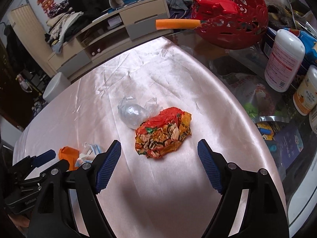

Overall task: Collect trash
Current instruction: 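Grasp the orange cloth with the left gripper while the right gripper grasps the orange snack bag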

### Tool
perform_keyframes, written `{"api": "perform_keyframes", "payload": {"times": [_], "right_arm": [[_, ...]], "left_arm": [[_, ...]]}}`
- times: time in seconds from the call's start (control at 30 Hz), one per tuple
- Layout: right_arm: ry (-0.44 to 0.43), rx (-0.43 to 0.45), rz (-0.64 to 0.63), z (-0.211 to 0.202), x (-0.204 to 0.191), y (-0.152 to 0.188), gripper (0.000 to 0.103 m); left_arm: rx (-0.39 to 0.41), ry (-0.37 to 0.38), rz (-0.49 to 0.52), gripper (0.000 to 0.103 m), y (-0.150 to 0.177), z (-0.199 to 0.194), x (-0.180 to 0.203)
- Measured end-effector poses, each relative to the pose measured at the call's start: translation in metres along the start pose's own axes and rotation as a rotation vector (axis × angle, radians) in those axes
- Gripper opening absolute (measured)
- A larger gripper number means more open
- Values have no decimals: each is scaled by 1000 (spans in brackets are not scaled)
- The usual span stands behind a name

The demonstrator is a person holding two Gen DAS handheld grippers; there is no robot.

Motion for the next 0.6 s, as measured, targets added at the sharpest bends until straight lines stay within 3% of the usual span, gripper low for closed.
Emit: {"api": "perform_keyframes", "payload": {"times": [0.2, 0.23, 0.27, 0.3, 0.6], "right_arm": [[27, -12, -13, 16, 2, -6, 79], [33, -21, -15, 21, 3, -6, 77], [50, -13, -23, 21, 4, -6, 68], [64, -4, -37, 21, 4, -6, 62], [48, -28, -17, -3, 7, 28, 60]], "left_arm": [[-17, 7, 11, 40, -5, 9, 0], [-20, 10, 15, 35, -4, 11, 0], [-23, 7, 17, 32, -4, 11, 0], [-21, 4, 18, 31, -3, 11, -1], [-5, 3, 19, 19, 23, -16, -5]]}}
Point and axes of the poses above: each gripper's, at about its wrist camera, not at the fingertips, and z roughly the way its jaws point, x to its right, y to its underside, the point moved 8 cm from there along z, roughly the way its jaws point, and after that the axes turned 7 degrees about -x, right-handed, at the moved point
